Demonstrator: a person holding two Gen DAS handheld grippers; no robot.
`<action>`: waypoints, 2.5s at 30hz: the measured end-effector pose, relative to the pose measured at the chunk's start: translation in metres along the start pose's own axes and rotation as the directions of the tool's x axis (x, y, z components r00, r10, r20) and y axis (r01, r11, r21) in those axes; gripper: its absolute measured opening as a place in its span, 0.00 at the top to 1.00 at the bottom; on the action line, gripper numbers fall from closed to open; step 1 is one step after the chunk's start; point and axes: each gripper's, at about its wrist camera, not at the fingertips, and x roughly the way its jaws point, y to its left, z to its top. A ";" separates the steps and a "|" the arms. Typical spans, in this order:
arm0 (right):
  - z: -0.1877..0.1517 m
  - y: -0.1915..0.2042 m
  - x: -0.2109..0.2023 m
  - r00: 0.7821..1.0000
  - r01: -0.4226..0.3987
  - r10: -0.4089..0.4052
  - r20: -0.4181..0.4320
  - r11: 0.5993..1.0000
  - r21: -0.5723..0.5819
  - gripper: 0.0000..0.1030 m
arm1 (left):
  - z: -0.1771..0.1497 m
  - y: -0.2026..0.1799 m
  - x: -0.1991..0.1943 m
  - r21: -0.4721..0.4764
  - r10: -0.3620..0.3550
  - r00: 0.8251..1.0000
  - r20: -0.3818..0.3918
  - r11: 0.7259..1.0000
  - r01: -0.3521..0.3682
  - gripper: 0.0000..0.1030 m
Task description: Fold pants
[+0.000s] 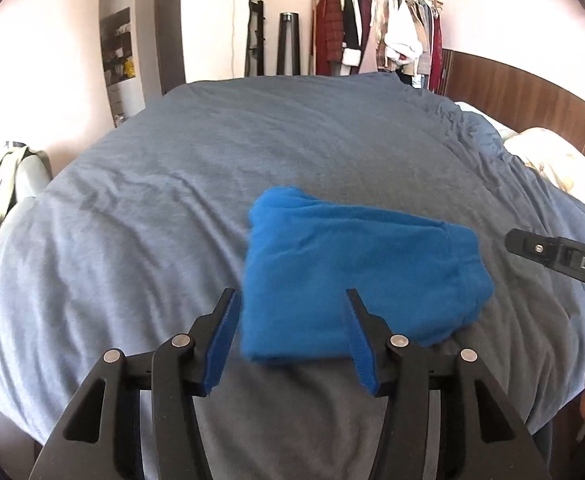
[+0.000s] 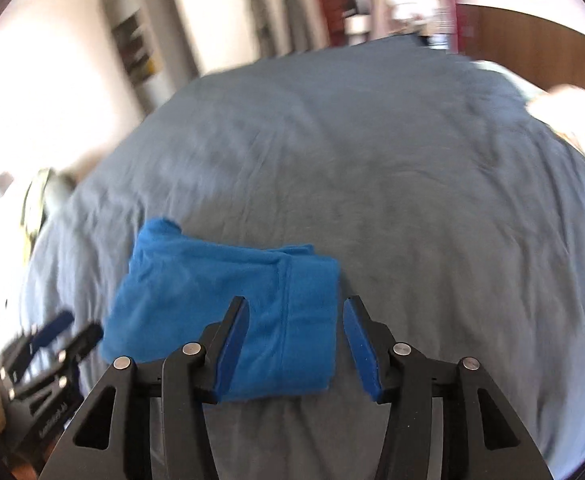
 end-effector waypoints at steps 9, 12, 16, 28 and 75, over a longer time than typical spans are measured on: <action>-0.061 0.004 -0.011 0.998 -0.057 0.043 0.054 0.956 0.287 0.43 | -0.024 0.033 -0.021 -0.064 -0.021 0.999 0.027 0.998 0.023 0.38; -0.080 0.004 -0.001 0.992 -0.124 0.114 0.050 0.904 0.409 0.43 | -0.028 0.035 -0.016 -0.078 -0.031 0.999 0.010 0.996 0.032 0.37; -0.095 -0.002 0.027 0.977 -0.191 0.213 0.023 0.819 0.541 0.43 | -0.028 0.030 -0.005 -0.069 -0.054 0.998 -0.026 0.996 0.052 0.37; -0.089 -0.012 0.076 0.976 -0.183 0.214 0.043 0.698 0.692 0.39 | -0.009 0.038 0.038 -0.258 -0.177 0.979 -0.104 0.955 0.145 0.38; -0.056 0.002 0.117 0.982 -0.099 0.178 -0.068 0.779 0.619 0.45 | 0.025 0.036 0.123 -0.315 -0.340 0.921 -0.188 0.910 0.271 0.67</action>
